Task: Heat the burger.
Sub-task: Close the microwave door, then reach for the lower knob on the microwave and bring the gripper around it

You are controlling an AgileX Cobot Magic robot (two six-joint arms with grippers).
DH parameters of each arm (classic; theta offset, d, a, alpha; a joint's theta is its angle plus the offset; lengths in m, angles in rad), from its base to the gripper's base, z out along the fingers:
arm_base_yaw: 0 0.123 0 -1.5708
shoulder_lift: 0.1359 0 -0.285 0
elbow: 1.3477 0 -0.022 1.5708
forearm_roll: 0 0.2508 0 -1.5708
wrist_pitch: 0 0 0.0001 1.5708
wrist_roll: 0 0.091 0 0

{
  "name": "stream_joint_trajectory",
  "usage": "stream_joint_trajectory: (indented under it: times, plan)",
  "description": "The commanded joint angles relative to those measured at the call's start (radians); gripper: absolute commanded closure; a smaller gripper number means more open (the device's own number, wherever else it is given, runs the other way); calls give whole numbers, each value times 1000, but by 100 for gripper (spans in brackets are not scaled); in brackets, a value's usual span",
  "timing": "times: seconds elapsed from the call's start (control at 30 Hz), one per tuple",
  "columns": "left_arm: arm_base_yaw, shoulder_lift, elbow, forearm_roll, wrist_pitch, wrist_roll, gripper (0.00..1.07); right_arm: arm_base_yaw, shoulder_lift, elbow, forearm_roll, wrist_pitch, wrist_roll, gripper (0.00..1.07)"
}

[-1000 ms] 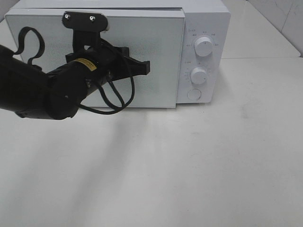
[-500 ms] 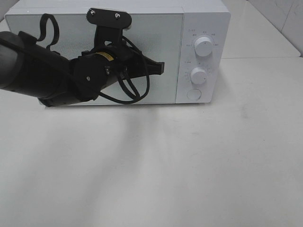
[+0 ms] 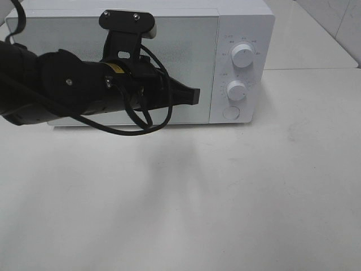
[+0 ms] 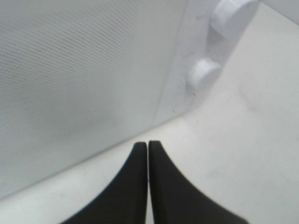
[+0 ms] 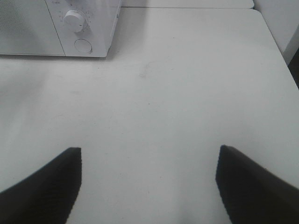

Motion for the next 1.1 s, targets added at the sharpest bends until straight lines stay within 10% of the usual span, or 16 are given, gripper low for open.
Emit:
stream_joint_trajectory:
  times: [0.03, 0.2, 0.23, 0.33, 0.8, 1.1]
  plan:
    - [-3, -35, 3, 23, 127, 1, 98, -7, -27, -1, -4, -11, -9, 31]
    - [-3, -72, 3, 37, 296, 1, 64, -7, -27, -1, -4, -11, -9, 31]
    - [-3, -89, 3, 34, 350, -4, 32, -7, -27, -1, -4, -11, -9, 31]
    - [-3, -115, 3, 50, 441, -2, 2, -7, -27, -1, -4, -11, -9, 31]
    - [45, -240, 3, 292, 796, -75, 3, -7, -27, -1, -4, -11, -9, 31]
    - [320, -343, 3, 297, 1129, -152, 3, -7, -27, -1, -4, -11, -9, 31]
